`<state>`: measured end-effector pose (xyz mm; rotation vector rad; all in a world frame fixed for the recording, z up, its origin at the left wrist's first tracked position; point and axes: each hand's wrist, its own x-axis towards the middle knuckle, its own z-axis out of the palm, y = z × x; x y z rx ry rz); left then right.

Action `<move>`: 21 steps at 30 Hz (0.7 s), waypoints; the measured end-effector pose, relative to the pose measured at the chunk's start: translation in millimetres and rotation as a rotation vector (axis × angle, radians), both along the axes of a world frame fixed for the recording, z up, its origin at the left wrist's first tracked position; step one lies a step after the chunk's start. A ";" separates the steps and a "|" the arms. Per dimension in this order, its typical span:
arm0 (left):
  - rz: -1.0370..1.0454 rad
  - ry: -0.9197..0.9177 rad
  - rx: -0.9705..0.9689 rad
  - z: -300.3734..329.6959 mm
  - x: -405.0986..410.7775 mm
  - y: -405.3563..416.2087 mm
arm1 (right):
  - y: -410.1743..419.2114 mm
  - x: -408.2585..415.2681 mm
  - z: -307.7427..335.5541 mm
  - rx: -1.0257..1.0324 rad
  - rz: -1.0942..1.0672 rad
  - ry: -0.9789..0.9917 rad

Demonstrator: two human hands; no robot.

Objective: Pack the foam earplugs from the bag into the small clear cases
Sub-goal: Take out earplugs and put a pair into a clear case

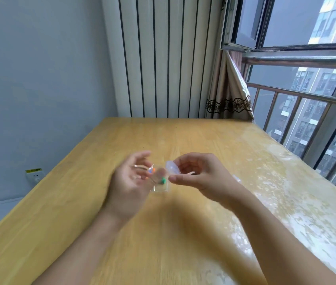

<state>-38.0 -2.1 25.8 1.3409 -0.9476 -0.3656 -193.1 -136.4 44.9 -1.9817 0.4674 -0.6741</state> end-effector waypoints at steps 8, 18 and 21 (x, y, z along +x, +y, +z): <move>-0.348 0.366 0.063 -5.7 -3.2 -4.8 | 10.4 12.5 -13.5 -0.335 -0.105 -0.174; -0.397 0.295 0.089 -7.9 -1.0 -6.4 | 13.4 9.5 -11.7 -0.509 -0.076 -0.169; -0.392 0.260 0.130 -10.9 -2.1 -6.9 | 14.4 11.1 -13.9 -0.511 -0.090 -0.138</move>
